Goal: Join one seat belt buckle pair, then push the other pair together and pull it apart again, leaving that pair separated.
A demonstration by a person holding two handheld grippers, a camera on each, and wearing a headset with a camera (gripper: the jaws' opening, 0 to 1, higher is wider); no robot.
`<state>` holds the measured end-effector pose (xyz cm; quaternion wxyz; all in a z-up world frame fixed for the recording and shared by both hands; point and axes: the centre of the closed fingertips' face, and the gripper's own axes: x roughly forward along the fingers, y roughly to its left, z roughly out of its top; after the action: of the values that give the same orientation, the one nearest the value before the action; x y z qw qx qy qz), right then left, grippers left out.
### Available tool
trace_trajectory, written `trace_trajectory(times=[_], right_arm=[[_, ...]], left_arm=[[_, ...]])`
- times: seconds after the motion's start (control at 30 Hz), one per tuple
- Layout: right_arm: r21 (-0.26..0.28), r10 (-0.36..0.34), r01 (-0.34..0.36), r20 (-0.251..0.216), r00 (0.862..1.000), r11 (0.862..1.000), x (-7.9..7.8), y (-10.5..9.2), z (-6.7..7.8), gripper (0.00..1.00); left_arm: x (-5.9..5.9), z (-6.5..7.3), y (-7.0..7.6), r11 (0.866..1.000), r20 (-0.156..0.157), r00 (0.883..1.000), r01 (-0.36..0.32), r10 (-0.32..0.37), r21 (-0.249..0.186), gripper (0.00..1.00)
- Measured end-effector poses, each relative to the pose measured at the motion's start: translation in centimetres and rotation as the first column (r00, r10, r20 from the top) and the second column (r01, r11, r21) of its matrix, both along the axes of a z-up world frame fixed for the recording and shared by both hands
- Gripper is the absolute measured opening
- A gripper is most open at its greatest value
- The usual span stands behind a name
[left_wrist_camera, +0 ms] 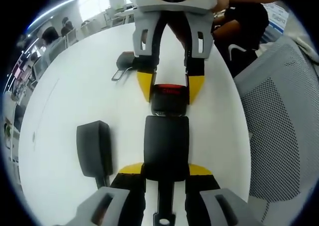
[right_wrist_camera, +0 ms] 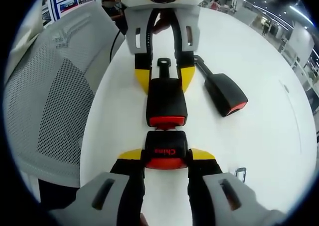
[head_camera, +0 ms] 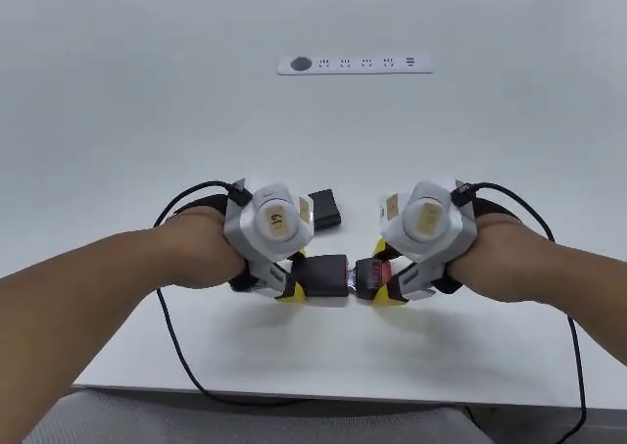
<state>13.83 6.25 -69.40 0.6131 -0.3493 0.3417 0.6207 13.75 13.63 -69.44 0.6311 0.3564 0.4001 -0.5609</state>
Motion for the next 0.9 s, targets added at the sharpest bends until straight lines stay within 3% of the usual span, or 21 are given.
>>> trace_trajectory(times=[0.3, 0.6, 0.7, 0.9], right_arm=[[-0.018, 0.006, -0.005, 0.021, 1.000, 1.000, -0.1, 0.0, 0.2, 0.33], [0.006, -0.002, 0.002, 0.018, 1.000, 1.000, -0.1, 0.1, 0.2, 0.34], [-0.018, -0.038, 0.038, 0.004, 0.999, 0.999, 0.0, -0.4, -0.2, 0.36], [0.025, -0.069, 0.069, 0.003, 0.998, 0.997, 0.2, -0.4, 0.9, 0.41]], left_arm=[[-0.1, -0.1, 0.0, 1.000, -0.001, 1.000, -0.005, 0.005, 0.027, 0.30], [-0.1, 0.0, 0.0, 0.999, 0.015, 1.000, -0.008, 0.007, 0.031, 0.31], [0.0, 0.0, 0.1, 0.999, -0.001, 0.999, -0.047, 0.047, 0.017, 0.32], [0.5, 0.3, 0.4, 0.992, -0.007, 0.992, -0.123, 0.123, -0.021, 0.37]])
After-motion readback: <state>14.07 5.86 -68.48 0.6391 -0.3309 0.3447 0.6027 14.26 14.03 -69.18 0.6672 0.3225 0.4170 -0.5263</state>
